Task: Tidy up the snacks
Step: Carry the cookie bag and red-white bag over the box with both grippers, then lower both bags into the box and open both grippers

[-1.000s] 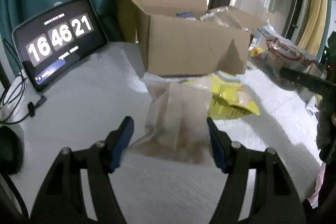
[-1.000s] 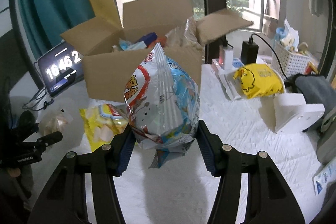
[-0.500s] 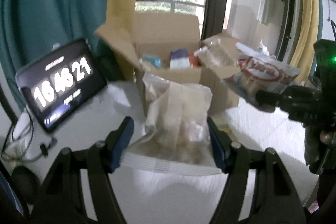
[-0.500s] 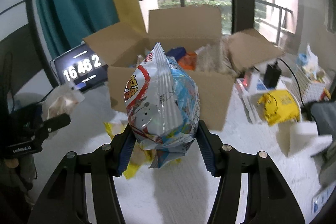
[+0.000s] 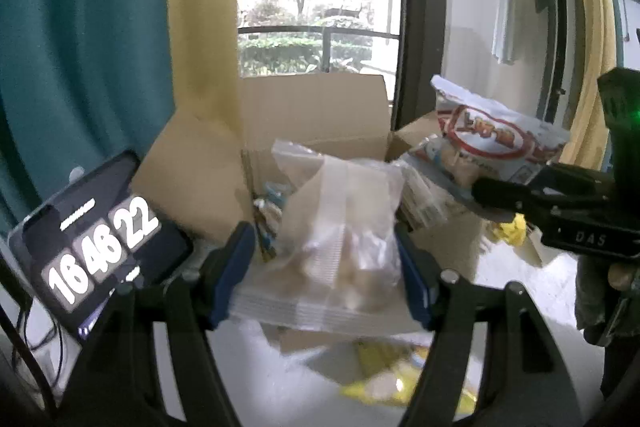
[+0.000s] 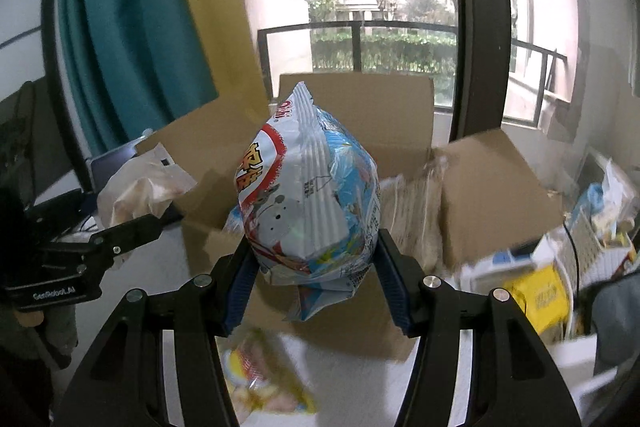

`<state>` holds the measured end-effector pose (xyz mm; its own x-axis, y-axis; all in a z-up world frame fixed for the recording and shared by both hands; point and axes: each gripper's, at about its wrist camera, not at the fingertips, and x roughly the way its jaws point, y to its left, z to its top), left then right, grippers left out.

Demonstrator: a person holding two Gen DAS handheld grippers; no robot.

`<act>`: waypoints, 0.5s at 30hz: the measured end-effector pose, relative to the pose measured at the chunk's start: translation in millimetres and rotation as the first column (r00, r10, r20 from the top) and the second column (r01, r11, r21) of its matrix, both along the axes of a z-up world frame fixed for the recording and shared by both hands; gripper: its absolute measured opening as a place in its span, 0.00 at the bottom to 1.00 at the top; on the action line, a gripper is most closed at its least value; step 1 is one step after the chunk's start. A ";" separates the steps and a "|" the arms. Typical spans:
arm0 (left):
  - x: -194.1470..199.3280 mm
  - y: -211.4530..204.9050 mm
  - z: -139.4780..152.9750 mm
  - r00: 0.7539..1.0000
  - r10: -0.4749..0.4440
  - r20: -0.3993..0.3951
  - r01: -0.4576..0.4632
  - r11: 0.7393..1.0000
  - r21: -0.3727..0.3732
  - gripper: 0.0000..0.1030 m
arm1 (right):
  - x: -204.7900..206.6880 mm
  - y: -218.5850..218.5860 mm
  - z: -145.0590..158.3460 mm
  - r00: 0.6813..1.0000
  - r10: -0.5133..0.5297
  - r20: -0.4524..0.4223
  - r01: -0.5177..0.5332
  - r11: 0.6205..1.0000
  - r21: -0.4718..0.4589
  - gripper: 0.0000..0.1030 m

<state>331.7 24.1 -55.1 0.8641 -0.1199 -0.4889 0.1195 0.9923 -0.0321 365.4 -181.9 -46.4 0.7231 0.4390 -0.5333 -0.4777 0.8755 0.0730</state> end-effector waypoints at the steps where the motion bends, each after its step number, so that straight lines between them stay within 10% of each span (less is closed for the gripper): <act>1: 8.2 0.0 0.6 1.000 0.001 -0.002 -0.001 1.000 0.000 0.67 | 7.6 0.3 0.4 1.000 0.000 0.000 0.000 1.000 0.003 0.58; 15: 130.9 4.0 2.2 0.995 0.046 -0.086 -0.050 0.998 -0.048 0.67 | 108.1 4.4 2.5 0.999 -0.038 -0.024 0.039 0.998 0.041 0.58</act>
